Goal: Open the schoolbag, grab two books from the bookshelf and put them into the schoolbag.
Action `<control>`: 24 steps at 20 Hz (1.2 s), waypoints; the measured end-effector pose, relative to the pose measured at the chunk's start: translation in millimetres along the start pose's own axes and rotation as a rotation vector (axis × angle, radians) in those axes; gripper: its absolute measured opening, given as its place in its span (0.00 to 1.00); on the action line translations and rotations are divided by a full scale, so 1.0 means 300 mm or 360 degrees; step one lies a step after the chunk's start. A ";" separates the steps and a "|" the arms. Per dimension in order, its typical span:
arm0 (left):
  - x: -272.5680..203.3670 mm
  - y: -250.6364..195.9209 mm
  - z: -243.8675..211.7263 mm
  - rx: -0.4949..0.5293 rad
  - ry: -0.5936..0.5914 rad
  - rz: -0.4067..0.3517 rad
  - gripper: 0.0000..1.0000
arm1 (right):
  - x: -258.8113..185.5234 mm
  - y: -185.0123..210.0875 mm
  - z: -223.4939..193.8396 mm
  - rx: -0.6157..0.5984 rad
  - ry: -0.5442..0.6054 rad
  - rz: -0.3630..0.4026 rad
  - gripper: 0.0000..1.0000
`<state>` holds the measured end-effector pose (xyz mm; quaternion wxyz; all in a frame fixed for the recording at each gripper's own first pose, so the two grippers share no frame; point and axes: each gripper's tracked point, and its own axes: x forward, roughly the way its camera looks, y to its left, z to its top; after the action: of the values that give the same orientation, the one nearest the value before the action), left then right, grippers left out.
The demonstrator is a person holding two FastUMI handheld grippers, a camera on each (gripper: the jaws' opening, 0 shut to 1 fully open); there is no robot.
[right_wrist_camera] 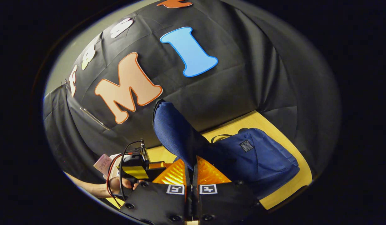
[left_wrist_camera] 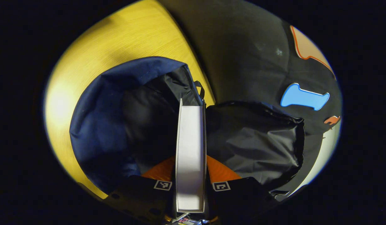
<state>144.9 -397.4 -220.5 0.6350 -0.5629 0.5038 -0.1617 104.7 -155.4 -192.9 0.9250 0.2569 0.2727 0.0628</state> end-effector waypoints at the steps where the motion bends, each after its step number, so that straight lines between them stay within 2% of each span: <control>1: -0.003 0.023 0.003 -0.0019 -0.0002 0.0049 0.34 | -0.003 -0.001 0.002 0.0011 -0.0002 -0.0002 0.06; 2: -0.001 0.059 0.006 -0.0023 -0.0003 0.0120 0.37 | -0.003 -0.002 0.003 0.0017 -0.0003 -0.0003 0.04; 3: -0.001 0.101 0.009 -0.0004 0.0008 0.0193 0.46 | -0.001 -0.004 -0.003 0.0019 -0.0004 -0.0006 0.04; 4: -0.009 0.134 -0.002 0.0026 0.0015 0.0258 0.46 | 0.000 -0.005 0.000 0.0021 -0.0003 -0.0006 0.04; 6: -0.024 0.182 -0.003 0.0116 0.0024 0.0370 0.68 | 0.004 -0.008 -0.002 0.0020 0.0001 -0.0010 0.04; 7: -0.031 0.199 0.006 0.0185 0.0015 0.0424 0.75 | 0.002 -0.010 -0.005 0.0021 0.0001 -0.0012 0.04; 8: -0.037 0.216 0.013 0.0279 0.0016 0.0481 0.76 | 0.004 -0.008 -0.006 0.0020 0.0003 -0.0014 0.05; 9: -0.056 0.224 0.016 0.0393 0.0019 0.0530 0.72 | 0.002 -0.009 -0.007 0.0016 0.0007 -0.0017 0.04; 10: -0.074 0.234 0.027 0.0537 0.0019 0.0588 0.80 | 0.006 -0.008 -0.009 0.0010 0.0011 -0.0018 0.04; 13: -0.121 0.224 0.085 0.0940 -0.0033 0.0717 0.83 | 0.007 -0.008 -0.015 0.0015 0.0020 -0.0028 0.05; 16: -0.170 0.157 0.116 0.1193 -0.0086 0.0710 0.84 | 0.010 -0.010 -0.015 0.0001 0.0022 -0.0034 0.04; 17: -0.193 0.131 0.133 0.1277 -0.0113 0.0709 0.92 | 0.011 -0.008 -0.017 -0.0001 0.0022 -0.0037 0.05; 18: -0.214 0.113 0.147 0.1365 -0.0148 0.0711 0.86 | 0.013 -0.007 -0.016 0.0000 0.0023 -0.0039 0.04; 22: -0.341 -0.006 0.235 0.1664 -0.0306 0.0719 0.88 | 0.014 -0.006 -0.024 0.0014 0.0025 -0.0049 0.04; 23: -0.379 -0.035 0.259 0.1748 -0.0347 0.0727 0.94 | 0.016 -0.005 -0.024 0.0012 0.0026 -0.0053 0.04; 24: -0.417 -0.060 0.280 0.1828 -0.0395 0.0738 0.95 | 0.019 -0.004 -0.026 0.0007 0.0028 -0.0056 0.04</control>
<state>165.4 -260.0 -159.4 0.9082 -0.0229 0.3682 -0.1979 105.2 -151.6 -201.8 0.9230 0.2535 0.2855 0.0481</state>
